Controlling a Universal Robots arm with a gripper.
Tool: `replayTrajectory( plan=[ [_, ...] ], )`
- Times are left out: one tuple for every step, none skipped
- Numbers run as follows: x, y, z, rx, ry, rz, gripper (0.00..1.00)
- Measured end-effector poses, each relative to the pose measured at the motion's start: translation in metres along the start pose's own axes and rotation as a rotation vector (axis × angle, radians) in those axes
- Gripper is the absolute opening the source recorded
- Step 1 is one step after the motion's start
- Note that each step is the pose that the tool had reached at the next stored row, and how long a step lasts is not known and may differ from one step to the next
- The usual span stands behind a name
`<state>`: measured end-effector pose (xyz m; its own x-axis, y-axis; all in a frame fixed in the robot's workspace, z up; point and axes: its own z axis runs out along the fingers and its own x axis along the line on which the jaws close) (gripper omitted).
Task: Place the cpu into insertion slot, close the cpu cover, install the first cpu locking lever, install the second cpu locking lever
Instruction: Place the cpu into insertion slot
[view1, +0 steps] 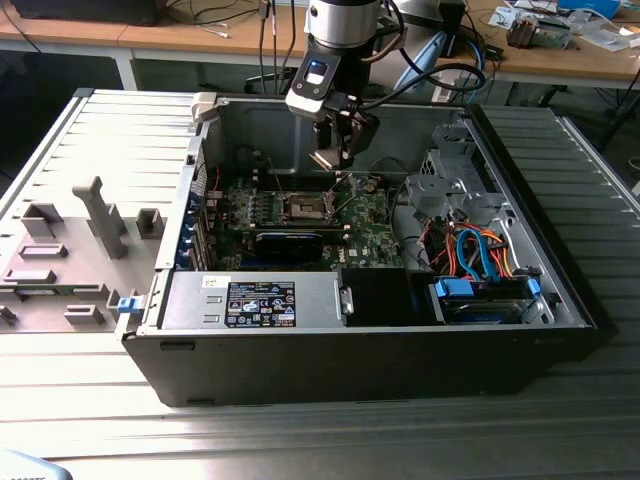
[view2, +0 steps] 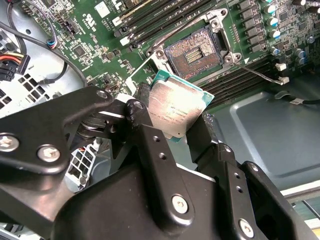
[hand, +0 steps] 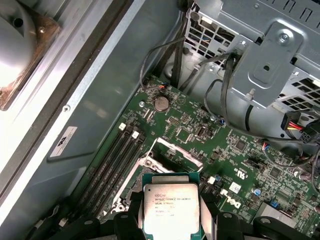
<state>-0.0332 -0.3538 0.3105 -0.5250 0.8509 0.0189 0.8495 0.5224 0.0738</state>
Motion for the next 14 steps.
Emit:
replayTrajectory(
  plan=[
    [0.0000, 0.0000, 0.0000, -0.0001, -0.0001, 0.001, 0.54],
    [0.0000, 0.0000, 0.0000, -0.0001, -0.0002, 0.003, 0.54],
    [0.0000, 0.0000, 0.0000, -0.0001, -0.0002, 0.004, 0.54],
    [0.0000, 0.0000, 0.0000, -0.0002, -0.0004, 0.006, 0.54],
    [0.0000, 0.0000, 0.0000, -0.0001, -0.0005, 0.007, 0.54],
    [0.0000, 0.0000, 0.0000, -0.0002, -0.0006, 0.009, 0.54],
    [0.0000, 0.0000, 0.0000, -0.0002, -0.0008, 0.012, 0.54],
    [0.0000, 0.0000, 0.0000, -0.0003, -0.0012, 0.016, 0.54],
    [0.0000, 0.0000, 0.0000, -0.0004, -0.0015, 0.020, 0.54],
    [0.0000, 0.0000, 0.0000, -0.0005, -0.0017, 0.023, 0.54],
    [0.0000, 0.0000, 0.0000, -0.0005, -0.0019, 0.026, 0.54],
    [0.0000, 0.0000, 0.0000, -0.0005, -0.0021, 0.028, 0.54],
    [0.0000, 0.0000, 0.0000, -0.0006, -0.0022, 0.030, 0.54],
    [0.0000, 0.0000, 0.0000, -0.0007, -0.0025, 0.033, 0.54]
  ],
)
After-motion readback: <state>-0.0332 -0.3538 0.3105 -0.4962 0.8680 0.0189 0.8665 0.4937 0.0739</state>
